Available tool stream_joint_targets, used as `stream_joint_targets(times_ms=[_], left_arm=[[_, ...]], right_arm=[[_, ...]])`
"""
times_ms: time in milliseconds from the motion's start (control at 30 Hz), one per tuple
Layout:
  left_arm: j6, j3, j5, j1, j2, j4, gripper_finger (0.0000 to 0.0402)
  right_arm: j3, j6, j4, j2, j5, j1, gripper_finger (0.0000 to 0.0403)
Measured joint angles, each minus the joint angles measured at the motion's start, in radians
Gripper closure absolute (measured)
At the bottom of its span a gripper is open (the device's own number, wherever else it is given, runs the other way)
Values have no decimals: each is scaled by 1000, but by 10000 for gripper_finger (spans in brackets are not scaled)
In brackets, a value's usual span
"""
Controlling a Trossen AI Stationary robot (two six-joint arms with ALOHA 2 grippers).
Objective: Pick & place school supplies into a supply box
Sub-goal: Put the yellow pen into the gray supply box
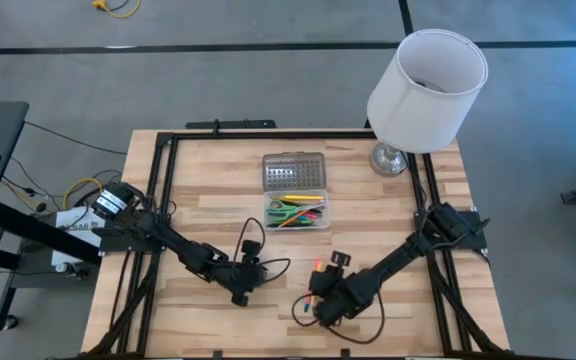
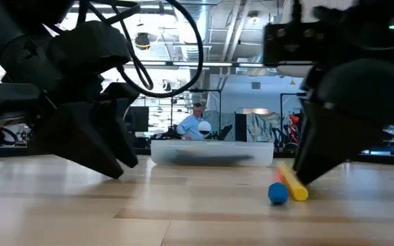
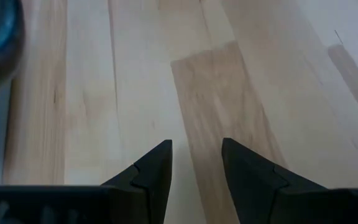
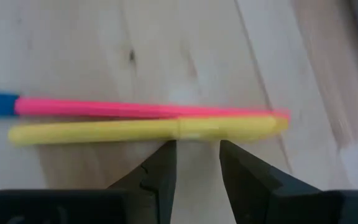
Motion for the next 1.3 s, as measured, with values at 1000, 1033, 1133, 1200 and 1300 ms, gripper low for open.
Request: stream_joint_targets(times_ms=[1000,1033,1133,1200,1300], left_arm=[[-143,-3,-14,-87,-117,-222,264],[-142,-3,-14,-87,-117,-222,264],[-142,-3,-17,-87,-117,-222,264],[-142,-3,-17,-87,-117,-222,264],[-142,-3,-17,-87,-117,-222,264]], right_arm=[[0,-182,228,0,10,-100,285],[0,-182,247,0,4,-100,285],[0,-181,287,0,-25,-108,285],[0,-179,303,0,-37,-113,285],[0,-152,310,-1,-40,-120,285]])
